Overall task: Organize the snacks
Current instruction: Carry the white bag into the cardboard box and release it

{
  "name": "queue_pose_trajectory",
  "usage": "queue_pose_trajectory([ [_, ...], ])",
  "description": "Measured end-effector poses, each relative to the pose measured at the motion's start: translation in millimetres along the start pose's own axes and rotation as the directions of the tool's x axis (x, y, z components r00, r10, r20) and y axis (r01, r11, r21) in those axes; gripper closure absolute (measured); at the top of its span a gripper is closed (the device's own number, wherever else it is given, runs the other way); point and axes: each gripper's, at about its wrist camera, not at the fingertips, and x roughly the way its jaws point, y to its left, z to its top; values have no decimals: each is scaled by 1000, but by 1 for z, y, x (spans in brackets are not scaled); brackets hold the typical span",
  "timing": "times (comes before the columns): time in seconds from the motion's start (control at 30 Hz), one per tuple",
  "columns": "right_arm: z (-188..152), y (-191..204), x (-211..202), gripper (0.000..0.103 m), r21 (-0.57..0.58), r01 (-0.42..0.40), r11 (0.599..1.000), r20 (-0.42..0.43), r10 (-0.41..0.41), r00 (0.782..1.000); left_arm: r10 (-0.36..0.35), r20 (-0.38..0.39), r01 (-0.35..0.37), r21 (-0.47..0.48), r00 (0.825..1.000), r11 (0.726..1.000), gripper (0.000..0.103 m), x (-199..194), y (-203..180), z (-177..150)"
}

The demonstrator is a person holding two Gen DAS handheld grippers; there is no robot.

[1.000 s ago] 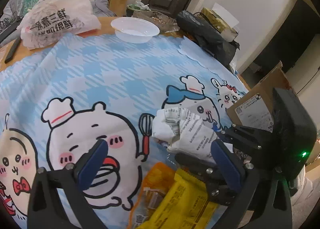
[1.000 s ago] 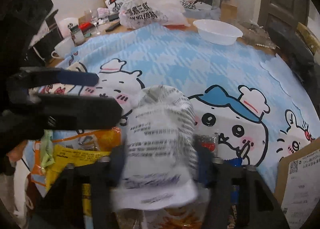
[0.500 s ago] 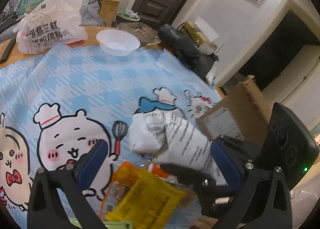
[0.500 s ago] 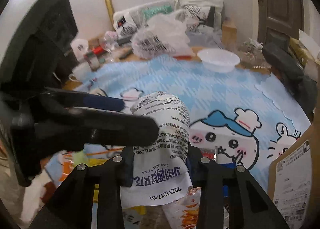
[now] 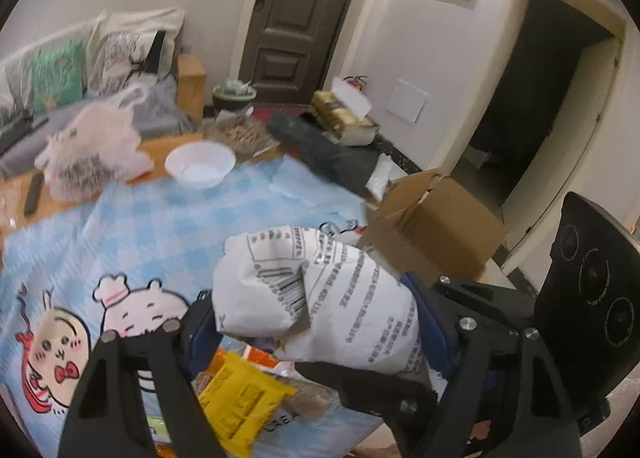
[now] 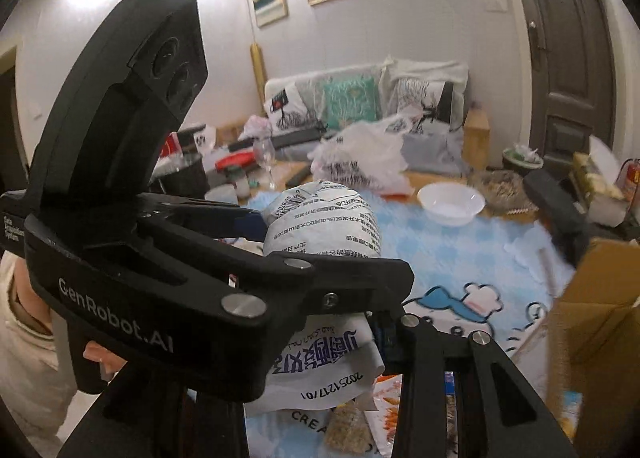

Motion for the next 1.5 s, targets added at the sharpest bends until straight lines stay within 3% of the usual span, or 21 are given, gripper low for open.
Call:
queue_pose_trajectory([
  [0.3, -4, -43, -76, 72, 54, 69, 996, 87, -73, 994, -39, -10, 40, 125, 999, 991, 25, 23, -95, 29],
  [0.63, -45, -132, -112, 72, 207, 161, 965, 37, -172, 984, -66, -183, 97, 166, 981, 981, 25, 119, -163, 40],
  [0.87, -66, -178, -113, 70, 264, 184, 947, -14, -187, 982, -38, -265, 80, 150, 963, 985, 25, 166, -174, 45],
  [1.0, -70, -190, -106, 64, 256, 219, 942, -38, -217, 976, -11, -289, 57, 149, 957, 987, 24, 178, -174, 46],
  [1.07, -71, -194, -104, 61, 253, 234, 939, -37, -232, 972, 19, -267, 29, 174, 964, 984, 21, 177, -172, 48],
  [1.2, -74, -201, -105, 60, 270, 239, 933, -37, -238, 970, 7, -242, 37, 175, 970, 984, 18, 168, -168, 54],
  [1.5, -61, -169, -110, 57, 208, 209, 956, -13, -211, 977, 51, -132, -26, 186, 990, 982, 18, 114, -142, 59],
])
